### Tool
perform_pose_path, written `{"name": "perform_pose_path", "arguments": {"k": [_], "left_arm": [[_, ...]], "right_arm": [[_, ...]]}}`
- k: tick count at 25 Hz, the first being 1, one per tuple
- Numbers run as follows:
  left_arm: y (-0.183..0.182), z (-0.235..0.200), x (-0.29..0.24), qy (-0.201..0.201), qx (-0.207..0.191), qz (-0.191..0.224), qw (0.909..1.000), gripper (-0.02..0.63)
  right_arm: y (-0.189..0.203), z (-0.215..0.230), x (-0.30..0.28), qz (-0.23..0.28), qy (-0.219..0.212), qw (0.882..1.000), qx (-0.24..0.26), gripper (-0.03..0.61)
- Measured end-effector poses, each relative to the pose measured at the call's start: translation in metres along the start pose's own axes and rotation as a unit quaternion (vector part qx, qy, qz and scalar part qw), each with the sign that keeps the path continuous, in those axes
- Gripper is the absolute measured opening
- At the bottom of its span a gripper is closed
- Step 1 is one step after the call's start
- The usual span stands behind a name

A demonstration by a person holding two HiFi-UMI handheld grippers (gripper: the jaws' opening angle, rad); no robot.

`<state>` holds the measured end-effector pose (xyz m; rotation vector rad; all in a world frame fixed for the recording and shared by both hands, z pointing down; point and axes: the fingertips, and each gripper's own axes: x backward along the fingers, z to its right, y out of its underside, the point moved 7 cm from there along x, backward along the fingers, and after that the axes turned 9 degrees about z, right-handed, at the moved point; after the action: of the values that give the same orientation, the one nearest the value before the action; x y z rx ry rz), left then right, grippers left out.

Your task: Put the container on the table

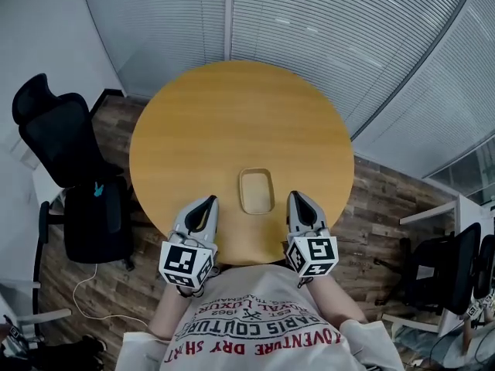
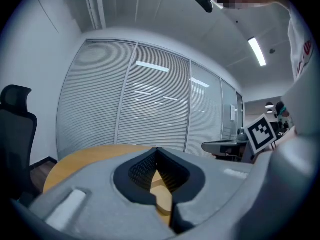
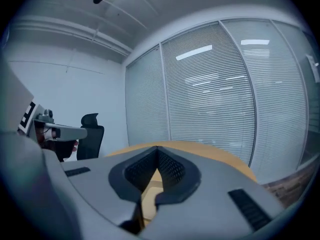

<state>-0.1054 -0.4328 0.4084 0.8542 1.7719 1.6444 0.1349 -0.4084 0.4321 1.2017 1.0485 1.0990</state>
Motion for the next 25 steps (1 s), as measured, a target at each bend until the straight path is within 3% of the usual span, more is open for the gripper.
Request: {"name": "perform_pose_path", "arguments": {"k": [18,25], "left_arm": [[0.0,0.014,0.004,-0.021,-0.009,-0.003,0.9997,-0.003],[-0.002,0.015,0.004,-0.021,-0.007,0.002,0.9998,-0.003]], "right_arm": [[-0.007,0.006,0.015,0.0,-0.047,0.998,0.036,0.008],[-0.005,0.006,0.017,-0.006,-0.039,0.999,0.037,0.008]]}}
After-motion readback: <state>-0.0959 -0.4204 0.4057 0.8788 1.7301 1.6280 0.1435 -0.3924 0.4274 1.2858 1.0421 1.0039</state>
